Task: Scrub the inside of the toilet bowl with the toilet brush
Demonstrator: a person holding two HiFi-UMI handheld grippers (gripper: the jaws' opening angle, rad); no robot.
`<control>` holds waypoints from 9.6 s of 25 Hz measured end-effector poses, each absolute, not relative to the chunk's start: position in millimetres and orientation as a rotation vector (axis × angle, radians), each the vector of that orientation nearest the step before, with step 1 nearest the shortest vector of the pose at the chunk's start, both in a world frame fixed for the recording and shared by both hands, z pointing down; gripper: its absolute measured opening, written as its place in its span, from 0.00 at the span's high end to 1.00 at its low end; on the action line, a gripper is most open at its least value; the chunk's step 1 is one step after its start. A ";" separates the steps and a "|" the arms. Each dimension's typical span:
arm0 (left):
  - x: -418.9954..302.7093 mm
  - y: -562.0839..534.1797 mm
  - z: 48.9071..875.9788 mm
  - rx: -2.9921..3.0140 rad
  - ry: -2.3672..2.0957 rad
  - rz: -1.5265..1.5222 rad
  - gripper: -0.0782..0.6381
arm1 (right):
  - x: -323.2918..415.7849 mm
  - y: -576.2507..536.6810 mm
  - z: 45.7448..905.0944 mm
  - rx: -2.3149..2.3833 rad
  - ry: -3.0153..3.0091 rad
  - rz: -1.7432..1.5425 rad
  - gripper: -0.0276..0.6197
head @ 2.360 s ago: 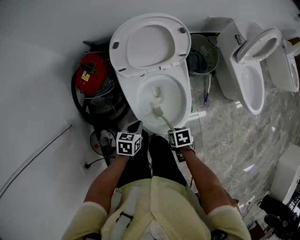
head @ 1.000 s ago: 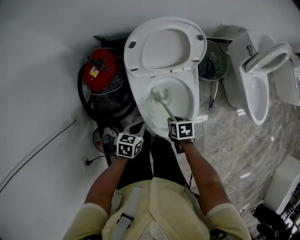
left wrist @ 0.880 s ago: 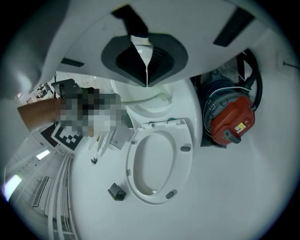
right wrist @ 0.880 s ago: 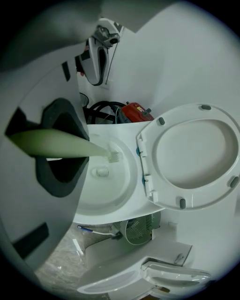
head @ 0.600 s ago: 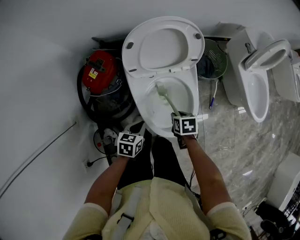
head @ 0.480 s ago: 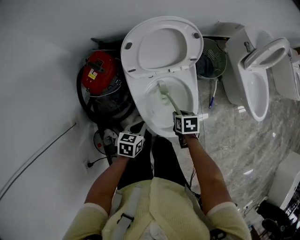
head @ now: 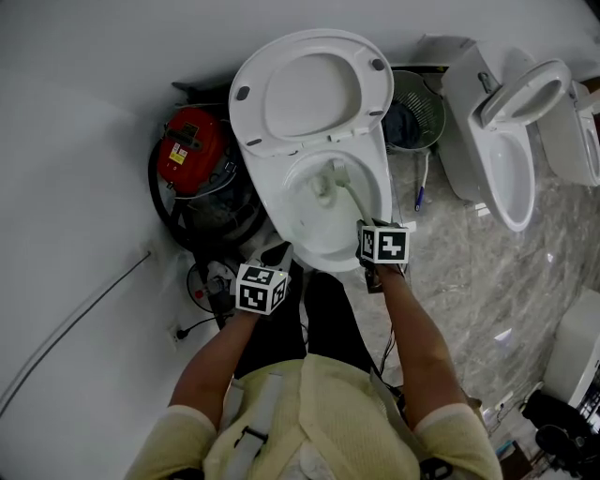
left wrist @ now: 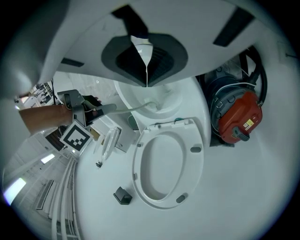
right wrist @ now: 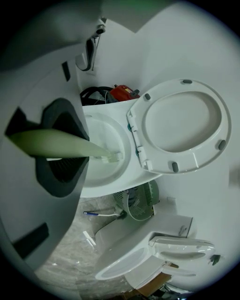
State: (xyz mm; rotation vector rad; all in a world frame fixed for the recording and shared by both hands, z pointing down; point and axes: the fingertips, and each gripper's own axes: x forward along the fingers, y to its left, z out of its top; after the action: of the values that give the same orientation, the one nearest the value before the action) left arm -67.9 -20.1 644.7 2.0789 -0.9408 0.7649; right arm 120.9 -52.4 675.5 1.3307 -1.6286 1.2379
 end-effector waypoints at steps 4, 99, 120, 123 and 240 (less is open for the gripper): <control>-63.4 -20.0 644.8 2.089 -0.926 0.776 0.87 | 137.3 -44.5 677.0 1.360 -1.596 1.245 0.79; -95.9 -29.1 633.0 2.032 -1.077 0.720 0.87 | 19.8 -12.1 673.8 1.148 -1.680 1.448 0.79; -94.6 -34.4 624.2 2.058 -1.078 0.722 0.87 | 41.2 -47.6 653.7 1.185 -1.777 1.281 0.79; -94.9 -33.0 623.7 2.063 -1.071 0.730 0.87 | 48.9 -55.8 652.3 1.213 -1.771 1.267 0.79; -116.4 -1.7 588.9 2.034 -1.172 0.745 0.87 | 16.0 -31.1 657.0 1.148 -1.750 1.400 0.79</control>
State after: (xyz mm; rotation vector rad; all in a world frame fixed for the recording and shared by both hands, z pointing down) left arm -116.4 -1.7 588.9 2.0344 -1.1725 0.7447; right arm 16.0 -31.1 657.0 1.1477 -1.7503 1.3995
